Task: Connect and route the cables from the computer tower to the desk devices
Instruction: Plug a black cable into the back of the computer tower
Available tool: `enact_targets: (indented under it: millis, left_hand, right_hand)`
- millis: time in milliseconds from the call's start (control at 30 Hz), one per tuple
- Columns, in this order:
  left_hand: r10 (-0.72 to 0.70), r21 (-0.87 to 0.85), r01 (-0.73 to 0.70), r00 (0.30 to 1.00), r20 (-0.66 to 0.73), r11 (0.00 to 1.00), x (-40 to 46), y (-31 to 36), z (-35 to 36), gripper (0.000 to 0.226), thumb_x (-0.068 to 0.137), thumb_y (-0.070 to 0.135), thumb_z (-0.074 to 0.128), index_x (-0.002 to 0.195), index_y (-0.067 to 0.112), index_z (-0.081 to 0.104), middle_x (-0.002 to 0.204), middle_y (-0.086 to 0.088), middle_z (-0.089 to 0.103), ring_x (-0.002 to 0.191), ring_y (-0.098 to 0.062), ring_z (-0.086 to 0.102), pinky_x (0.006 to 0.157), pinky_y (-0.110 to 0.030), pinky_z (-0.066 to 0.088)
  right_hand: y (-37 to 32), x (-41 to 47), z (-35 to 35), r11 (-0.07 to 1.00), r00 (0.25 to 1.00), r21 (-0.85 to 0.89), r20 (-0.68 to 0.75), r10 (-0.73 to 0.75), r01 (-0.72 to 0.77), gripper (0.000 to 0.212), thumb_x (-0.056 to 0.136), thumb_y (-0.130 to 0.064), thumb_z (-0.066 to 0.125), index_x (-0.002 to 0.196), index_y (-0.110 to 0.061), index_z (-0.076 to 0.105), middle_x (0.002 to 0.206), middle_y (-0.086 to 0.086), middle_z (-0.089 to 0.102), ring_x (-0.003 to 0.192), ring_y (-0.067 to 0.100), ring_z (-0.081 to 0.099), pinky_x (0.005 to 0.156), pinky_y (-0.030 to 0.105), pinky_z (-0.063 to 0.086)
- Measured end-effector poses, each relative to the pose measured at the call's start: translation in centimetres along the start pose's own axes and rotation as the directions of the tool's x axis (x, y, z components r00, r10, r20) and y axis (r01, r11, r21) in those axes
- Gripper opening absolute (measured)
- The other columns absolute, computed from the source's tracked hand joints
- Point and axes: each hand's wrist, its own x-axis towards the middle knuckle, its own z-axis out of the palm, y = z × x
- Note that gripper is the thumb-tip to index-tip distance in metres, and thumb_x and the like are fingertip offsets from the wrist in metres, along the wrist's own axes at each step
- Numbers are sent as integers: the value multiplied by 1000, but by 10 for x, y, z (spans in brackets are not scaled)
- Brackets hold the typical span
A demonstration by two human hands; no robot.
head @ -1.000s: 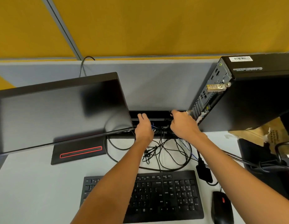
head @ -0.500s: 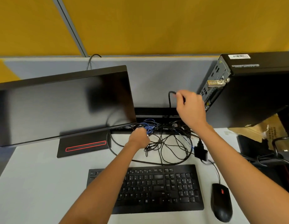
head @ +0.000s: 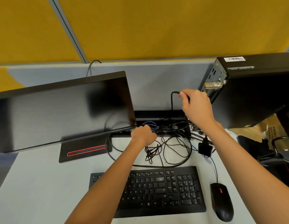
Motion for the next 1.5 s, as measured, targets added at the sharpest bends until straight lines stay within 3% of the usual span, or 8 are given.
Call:
enact_targets:
  millis: [200, 300, 433, 667, 900, 1300, 1400, 1500]
  left_hand:
    - [148, -144, -193, 949, -278, 970, 1, 26, -13, 50, 91, 29, 59, 130, 6, 40, 133, -12, 38, 120, -30, 44, 97, -42, 43]
    - [122, -637, -397, 894, -431, 661, 2, 42, -32, 59, 89, 29, 65, 136, 8, 36, 129, 4, 39, 116, -8, 40, 98, -26, 38]
    - [24, -729, -485, 839, -543, 482, 4, 45, -63, 37, 100, 35, 42, 91, 3, 57, 74, 2, 56, 66, -10, 49, 66, -35, 43]
    - [-220, -805, -445, 805, -552, 393, -13, 47, -120, 52, 104, 36, 31, 55, 18, 28, 48, 4, 25, 42, -11, 20, 50, -29, 14]
    - [-149, -767, -462, 807, -572, 445, -17, 56, -131, 53, 104, 34, 31, 54, 17, 26, 48, 3, 25, 44, -12, 21, 50, -29, 14]
    - [161, -495, -204, 979, -128, 845, -28, 45, -89, 22, 85, 14, 56, 72, 21, 40, 88, -7, 60, 81, -23, 59, 77, -35, 50]
    - [333, -352, -437, 887, -320, 827, -50, 62, -69, 14, 77, 14, 51, 73, 27, 54, 86, -2, 68, 83, -24, 64, 70, -33, 53]
    - [389, 29, -545, 558, -733, 838, -68, 73, -64, 25, 65, 7, 60, 88, 14, 52, 92, -4, 58, 82, -23, 51, 63, -29, 35]
  right_hand:
    - [-31, 5, -16, 988, 988, 60, -63, -141, 144, 25, 99, -21, 47, 89, -23, 70, 47, -17, 37, 48, 14, 39, 50, 29, 35]
    - [-41, 6, -29, 974, 974, 48, -64, -216, 219, 23, 98, -22, 50, 87, -24, 69, 46, -18, 37, 49, 11, 38, 51, 28, 29]
    - [-41, 6, -42, 941, 952, 158, 22, -307, 300, 22, 97, -28, 54, 90, -23, 74, 52, -15, 51, 48, 6, 46, 51, 27, 33]
    - [21, -5, -27, 945, 905, 315, 421, -59, -84, 8, 89, -30, 66, 89, -24, 72, 65, 1, 61, 55, 5, 49, 56, 23, 42]
    - [64, -54, 12, 942, 631, 62, 757, 172, -331, 53, 94, -57, 48, 63, -20, 69, 84, -4, 71, 86, 10, 63, 91, 30, 43]
    - [3, -1, -30, 871, 933, 362, 262, 249, -334, 39, 92, -24, 54, 61, -1, 57, 48, 14, 60, 38, 21, 59, 47, 31, 51]
    - [-15, 11, -33, 940, 944, 230, 270, 188, -253, 18, 86, -19, 57, 73, -7, 53, 55, 13, 63, 44, 25, 65, 43, 31, 53]
    - [-10, 9, -32, 982, 915, 12, 366, 169, -187, 18, 80, -19, 63, 86, -9, 49, 64, 9, 65, 50, 26, 66, 44, 34, 53]
